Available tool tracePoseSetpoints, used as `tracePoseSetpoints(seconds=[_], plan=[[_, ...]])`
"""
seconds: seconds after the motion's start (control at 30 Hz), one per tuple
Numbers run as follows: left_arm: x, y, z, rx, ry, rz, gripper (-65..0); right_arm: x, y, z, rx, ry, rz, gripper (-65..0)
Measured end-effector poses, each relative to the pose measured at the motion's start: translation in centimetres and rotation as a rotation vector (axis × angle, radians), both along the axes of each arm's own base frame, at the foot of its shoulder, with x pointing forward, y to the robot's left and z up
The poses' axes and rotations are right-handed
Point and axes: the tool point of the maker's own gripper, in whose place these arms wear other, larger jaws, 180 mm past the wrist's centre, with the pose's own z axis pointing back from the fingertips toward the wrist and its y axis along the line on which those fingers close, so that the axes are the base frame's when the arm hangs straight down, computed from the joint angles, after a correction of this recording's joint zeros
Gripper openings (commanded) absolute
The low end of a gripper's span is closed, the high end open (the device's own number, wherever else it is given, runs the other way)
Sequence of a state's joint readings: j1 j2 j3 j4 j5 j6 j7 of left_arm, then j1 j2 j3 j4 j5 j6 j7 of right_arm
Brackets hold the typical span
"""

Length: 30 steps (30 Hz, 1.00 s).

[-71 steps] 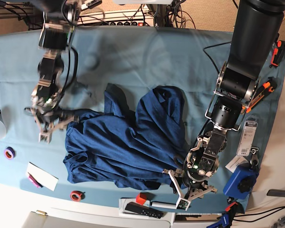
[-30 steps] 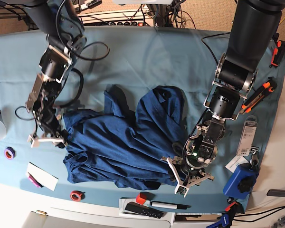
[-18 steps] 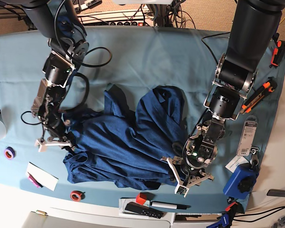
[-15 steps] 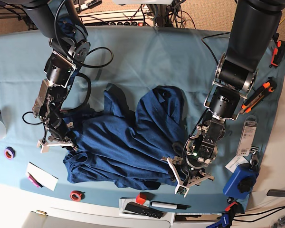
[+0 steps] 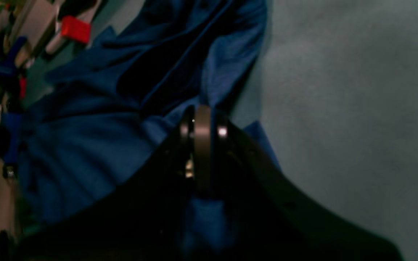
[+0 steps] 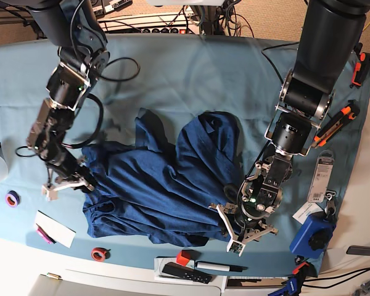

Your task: Layout the t-shirt on the table in an organized manner, then fold the t-shirt properly

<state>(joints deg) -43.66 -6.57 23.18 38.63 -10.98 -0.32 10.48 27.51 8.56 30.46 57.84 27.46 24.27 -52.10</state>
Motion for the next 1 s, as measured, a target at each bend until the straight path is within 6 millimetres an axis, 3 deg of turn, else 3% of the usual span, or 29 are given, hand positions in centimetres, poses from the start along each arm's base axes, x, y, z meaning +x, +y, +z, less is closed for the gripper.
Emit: tracePoseSetpoints(seconds=[0.37,0.53,0.67,0.73,0.87,1.0], plan=[[0.0,0.1,0.0,0.001,-0.001,0.001,-37.5,-6.6,-2.0,4.7,-0.289,-0.015,0.056,-65.0],[-0.1,0.2,-0.2,0.005,0.010,0.004,-37.5,-9.3,-2.7,5.2,-0.380,0.002,0.072,-65.0],[-1.0,-0.5,-1.0,0.024,0.081,-0.082,-37.5,-11.5,-4.4,4.3,-0.438,0.086,0.091,-65.0],[-1.3,-0.9,-0.5,0.005,0.099,-0.116,-37.5,-12.4,-5.3,3.8,-0.463,0.118,0.096,-65.0],[-2.1,-2.6,2.5,-0.110,0.103,-0.237,-37.5,-13.5,-7.0,3.7,-0.513,0.156,0.099,-65.0],[-5.9,-6.5,4.7,-0.216,0.189,-0.516,-37.5,-12.7,-7.9,5.1,-0.547,0.100,0.079,-65.0]])
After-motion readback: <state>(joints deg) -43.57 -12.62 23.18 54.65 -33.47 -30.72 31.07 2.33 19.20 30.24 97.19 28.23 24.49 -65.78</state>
